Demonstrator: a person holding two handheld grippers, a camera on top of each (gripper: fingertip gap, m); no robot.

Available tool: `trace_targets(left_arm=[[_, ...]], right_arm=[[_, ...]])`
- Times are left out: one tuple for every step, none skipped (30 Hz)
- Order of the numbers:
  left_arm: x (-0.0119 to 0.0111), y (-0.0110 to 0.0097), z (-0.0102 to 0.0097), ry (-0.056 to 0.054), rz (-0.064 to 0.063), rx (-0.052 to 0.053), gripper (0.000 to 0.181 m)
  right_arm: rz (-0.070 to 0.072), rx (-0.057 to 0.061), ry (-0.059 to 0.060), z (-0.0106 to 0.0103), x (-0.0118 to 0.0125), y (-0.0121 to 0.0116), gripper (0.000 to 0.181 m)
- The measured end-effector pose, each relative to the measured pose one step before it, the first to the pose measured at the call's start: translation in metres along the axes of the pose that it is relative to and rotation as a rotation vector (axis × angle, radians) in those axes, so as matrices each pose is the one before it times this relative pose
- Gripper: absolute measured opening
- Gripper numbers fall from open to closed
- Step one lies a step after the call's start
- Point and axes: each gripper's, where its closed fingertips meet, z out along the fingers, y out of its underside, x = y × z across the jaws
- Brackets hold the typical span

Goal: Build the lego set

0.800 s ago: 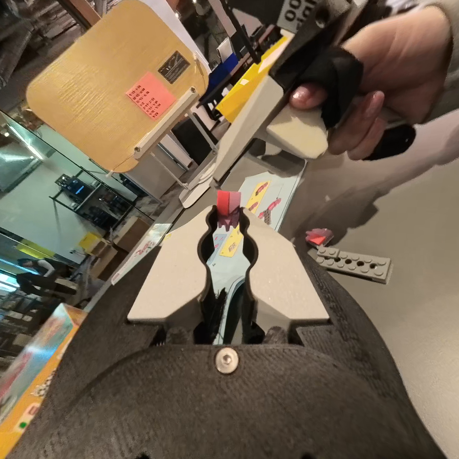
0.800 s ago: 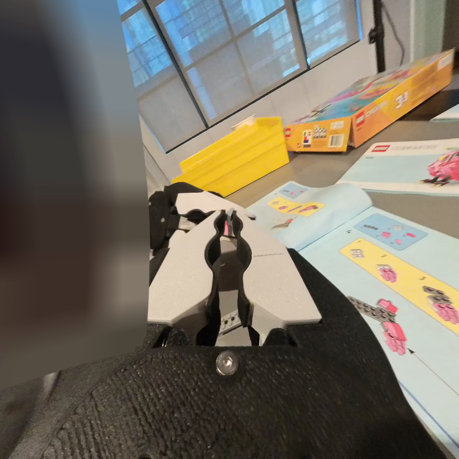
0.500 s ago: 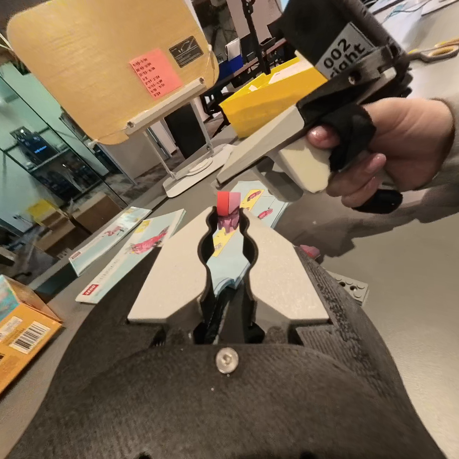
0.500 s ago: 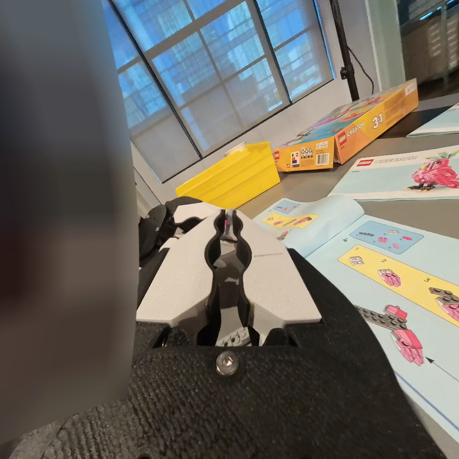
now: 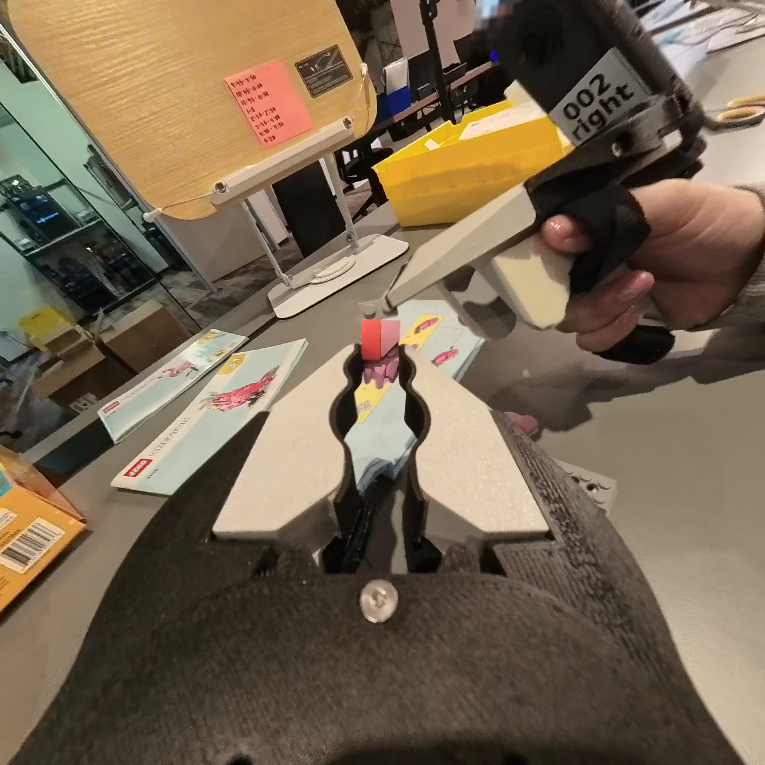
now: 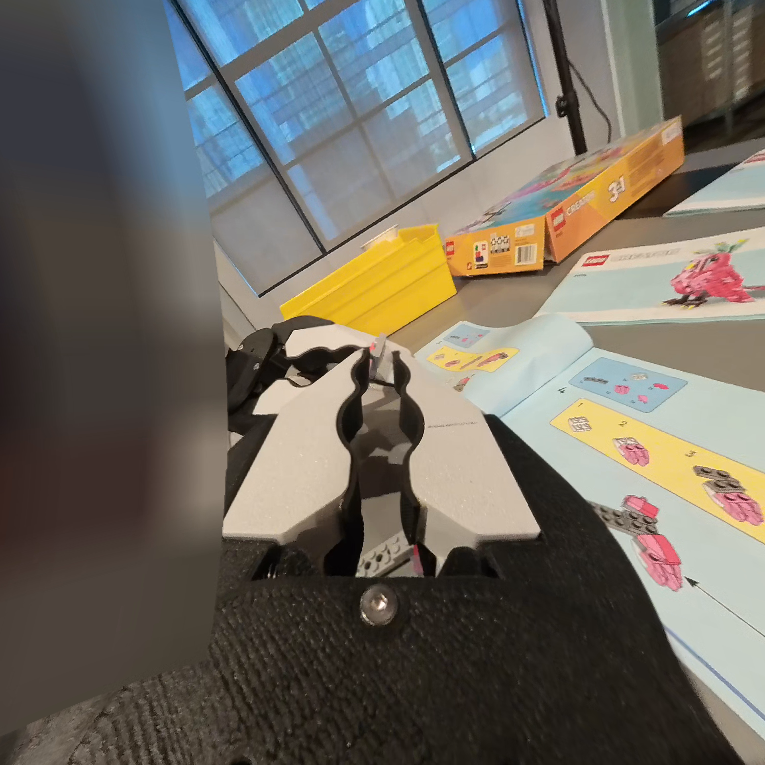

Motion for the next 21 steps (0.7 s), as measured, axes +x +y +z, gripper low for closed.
trace_targets(left_arm=[[-0.00084, 0.00054, -0.0002, -0.0068, 0.0154, -0.0027, 0.016], [-0.00024, 0.00012, -0.00035, -0.004, 0.0142, -0.0006, 0.016], [-0.00006, 0.00022, -0.00003, -0.0029, 0.0125, -0.0015, 0.016], [0.00022, 0.00039, 0.00016, -0.0013, 0.012, -0.0033, 0.016], [0.00021, 0.00094, 0.00033, -0.0023, 0.0121, -0.0058, 0.016], [-0.00011, 0.00079, 0.00024, -0.0037, 0.0111, -0.0049, 0.016], [-0.00029, 0.00055, -0.00002, -0.0038, 0.0072, -0.0027, 0.016], [-0.00029, -0.00023, -0.00027, -0.0004, 0.0006, 0.0011, 0.016], [0.00006, 0.00016, -0.00018, 0.0036, -0.004, -0.0017, 0.016], [0.00023, 0.00023, -0.00006, 0.0031, -0.0029, -0.001, 0.016], [0.00022, 0.00049, 0.00015, 0.0019, 0.0022, -0.0027, 0.016], [0.00013, 0.00045, 0.00011, 0.0014, 0.0084, -0.0031, 0.016], [0.00047, 0.00044, 0.00002, 0.0049, 0.012, -0.0033, 0.016], [0.00133, 0.00119, 0.00017, 0.0139, 0.0153, -0.0079, 0.016], [0.0024, 0.00328, 0.00034, 0.0278, 0.0192, -0.0207, 0.016], [0.00366, 0.00748, 0.00066, 0.0435, 0.0177, -0.0426, 0.016], [0.00396, 0.01022, 0.0006, 0.0494, 0.0045, -0.0553, 0.016], [0.00452, 0.01017, 0.0001, 0.0558, -0.0094, -0.0535, 0.016], [0.00667, 0.00784, -0.00073, 0.0705, -0.0113, -0.0422, 0.016], [0.00491, 0.00559, -0.00124, 0.0556, -0.0128, -0.0313, 0.016], [0.00495, 0.00445, -0.00136, 0.0537, -0.0103, -0.0269, 0.016]], right_arm=[[0.0001, 0.0082, 0.0019, -0.00124, 0.00052, -0.00191, 0.009], [0.0052, 0.003, -0.0019, -0.00079, 0.00017, -0.00096, 0.009], [0.0062, -0.003, -0.0037, -0.00033, 0.00013, 0.00025, 0.007], [0.0046, -0.0066, -0.0039, 0.00022, 0.00007, 0.00126, 0.006], [0.0023, -0.0076, -0.0071, 0.00064, -0.00075, 0.00164, 0.005], [0.0011, -0.0082, -0.0086, 0.00077, -0.00142, 0.00169, 0.002], [-0.0024, -0.0095, -0.0063, 0.00084, -0.00136, 0.00172, 0.001], [-0.0057, -0.0111, -0.0032, 0.00057, -0.00096, 0.0016, 0.001], [-0.0053, -0.0079, 0.0, 0.00046, -0.00046, 0.00108, 0.001], [-0.0027, -0.0033, 0.001, 0.00021, -0.00009, 0.00026, 0.001], [-0.0004, -0.0047, 0.0006, 0.0, 0.00003, 0.00049, 0.001], [-0.0008, -0.0066, 0.0013, -0.00014, 0.00034, 0.00043, 0.001], [-0.0063, -0.0113, 0.0028, -0.00045, 0.00046, 0.00088, 0.001], [-0.0151, -0.0183, 0.0043, -0.0009, 0.00051, 0.00124, 0.001], [-0.0231, -0.0224, 0.0049, -0.00124, 0.00031, 0.00122, 0.002], [-0.0282, -0.0313, 0.0064, -0.0016, 0.00063, 0.00196, 0.012], [-0.034, -0.0513, 0.0095, -0.00181, 0.00128, 0.00467, 0.027], [-0.0426, -0.066, 0.0064, -0.00172, 0.00057, 0.00772, 0.038], [-0.0473, -0.0709, -0.0038, -0.00107, -0.00152, 0.00989, 0.045], [-0.0448, -0.0664, -0.0123, -0.00021, -0.00341, 0.00994, 0.05], [-0.0378, -0.0569, -0.0147, 0.00083, -0.00402, 0.00908, 0.053]])
